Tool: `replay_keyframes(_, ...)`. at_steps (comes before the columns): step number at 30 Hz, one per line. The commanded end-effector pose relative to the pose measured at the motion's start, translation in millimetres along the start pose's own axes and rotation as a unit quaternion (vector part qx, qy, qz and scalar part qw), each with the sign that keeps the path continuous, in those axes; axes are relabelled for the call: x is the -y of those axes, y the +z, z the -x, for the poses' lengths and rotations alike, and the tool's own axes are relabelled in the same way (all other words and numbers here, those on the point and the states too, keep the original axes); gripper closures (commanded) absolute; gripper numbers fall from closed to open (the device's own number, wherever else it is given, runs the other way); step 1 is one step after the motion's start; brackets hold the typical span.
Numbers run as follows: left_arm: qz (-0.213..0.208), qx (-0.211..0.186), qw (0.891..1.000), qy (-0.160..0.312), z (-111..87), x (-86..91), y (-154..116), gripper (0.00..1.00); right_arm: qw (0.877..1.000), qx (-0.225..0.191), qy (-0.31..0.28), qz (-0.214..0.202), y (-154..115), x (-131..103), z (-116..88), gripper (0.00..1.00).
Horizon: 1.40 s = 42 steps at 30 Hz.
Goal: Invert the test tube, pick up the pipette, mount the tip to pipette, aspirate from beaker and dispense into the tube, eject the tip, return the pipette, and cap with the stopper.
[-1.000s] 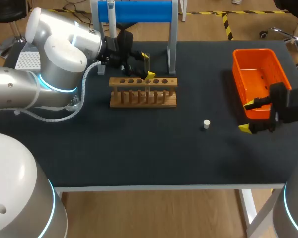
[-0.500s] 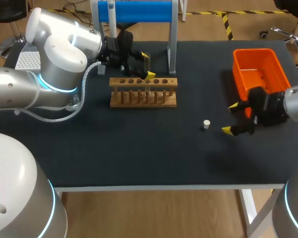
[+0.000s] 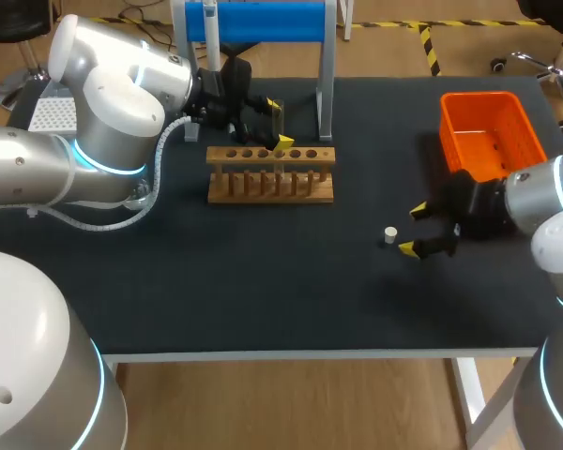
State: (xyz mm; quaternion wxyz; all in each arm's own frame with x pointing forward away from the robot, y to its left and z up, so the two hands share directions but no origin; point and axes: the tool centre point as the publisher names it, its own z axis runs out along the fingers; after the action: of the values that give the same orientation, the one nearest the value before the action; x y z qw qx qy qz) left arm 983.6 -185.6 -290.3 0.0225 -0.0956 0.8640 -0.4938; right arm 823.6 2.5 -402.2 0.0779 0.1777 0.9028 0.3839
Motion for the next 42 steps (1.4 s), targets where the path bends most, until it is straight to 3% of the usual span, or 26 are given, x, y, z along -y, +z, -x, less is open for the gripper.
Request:
replay_keyframes(1, 0.001, -0.001, 1.0, 0.0, 0.4, 0.1, 0.1, 0.0, 1.0, -0.001, -0.001, -0.006, 10.7, 0.8, -0.2, 0.34)
replay_keyframes(12, 0.001, -0.001, 1.0, 0.0, 0.4, 0.1, 0.1, 0.0, 1.0, 0.006, 0.007, -0.01, 22.1, 0.0, 4.0, 0.4)
replay_keyframes(21, 0.001, -0.001, 1.0, 0.0, 0.4, 0.1, 0.1, 0.0, 1.0, 0.004, 0.013, -0.012, 32.1, -2.1, 3.4, 0.36)
replay_keyframes(42, 0.001, -0.001, 1.0, 0.0, 0.4, 0.1, 0.1, 0.0, 0.999, 0.015, 0.027, -0.019, 45.1, 0.2, 14.3, 0.49)
